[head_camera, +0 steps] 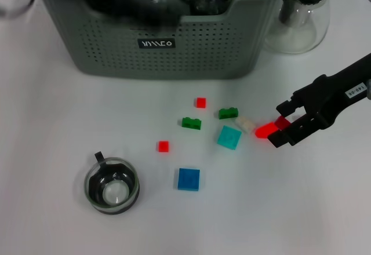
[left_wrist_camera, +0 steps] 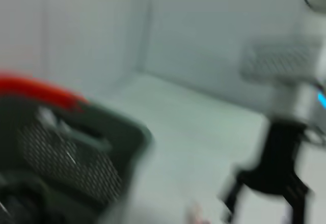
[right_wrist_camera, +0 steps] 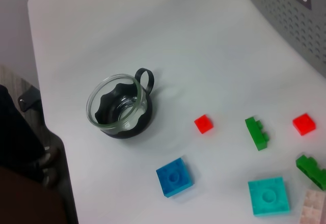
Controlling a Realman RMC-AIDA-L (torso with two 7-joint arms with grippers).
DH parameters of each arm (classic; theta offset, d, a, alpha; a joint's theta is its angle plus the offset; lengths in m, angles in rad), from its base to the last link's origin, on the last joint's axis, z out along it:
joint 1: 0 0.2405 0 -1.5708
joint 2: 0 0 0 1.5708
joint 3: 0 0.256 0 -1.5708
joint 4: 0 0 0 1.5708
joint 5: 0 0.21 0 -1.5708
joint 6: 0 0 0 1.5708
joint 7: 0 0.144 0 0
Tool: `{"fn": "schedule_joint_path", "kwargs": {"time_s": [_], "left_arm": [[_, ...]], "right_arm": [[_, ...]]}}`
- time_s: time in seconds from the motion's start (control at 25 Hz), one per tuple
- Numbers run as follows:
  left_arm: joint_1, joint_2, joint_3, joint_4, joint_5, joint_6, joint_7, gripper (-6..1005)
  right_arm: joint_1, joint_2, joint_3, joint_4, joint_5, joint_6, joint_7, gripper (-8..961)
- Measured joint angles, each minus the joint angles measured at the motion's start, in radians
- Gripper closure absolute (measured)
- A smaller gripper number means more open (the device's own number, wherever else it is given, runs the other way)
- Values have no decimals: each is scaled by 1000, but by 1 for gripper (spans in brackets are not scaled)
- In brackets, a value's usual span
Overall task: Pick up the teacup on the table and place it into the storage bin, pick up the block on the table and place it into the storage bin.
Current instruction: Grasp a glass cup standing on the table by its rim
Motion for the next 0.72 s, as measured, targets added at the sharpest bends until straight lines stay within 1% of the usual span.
{"fn": "schedule_joint_path", "kwargs": {"time_s": [0.08, 0.16, 0.24, 0.32, 0.36, 0.4, 0.48, 0.56, 0.64, 0.72], "left_arm": [[21, -1, -6, 0, 22, 76, 7, 168], [45, -1, -1, 1, 74, 123, 2, 166], [63, -2, 10, 1, 144, 134, -5, 165], [74, -9, 28, -3, 235, 135, -19, 166], [74, -9, 28, -3, 235, 135, -19, 166], [78, -30, 64, -12, 363, 134, -51, 166], [77, -48, 92, -16, 440, 132, -72, 167], [75, -73, 132, -17, 544, 124, -92, 167], [75, -85, 171, -19, 620, 114, -112, 168], [82, -89, 232, -29, 673, 96, -154, 168]], "right_arm": [[0, 0, 0, 2, 0, 2, 0, 26], [-2, 0, 0, 6, 0, 6, -1, 26], [-4, 1, 0, 7, 0, 8, -4, 26], [-6, 1, 0, 8, 0, 11, -5, 26], [-9, 1, 0, 8, 0, 12, -5, 26], [-11, 1, 0, 8, 0, 13, -5, 26], [-16, 1, 0, 9, 0, 15, -5, 25], [-22, 1, 0, 10, 0, 17, -5, 25], [-24, 1, 0, 12, 0, 21, -5, 25], [-25, -2, 0, 19, 0, 29, -8, 25]]}}
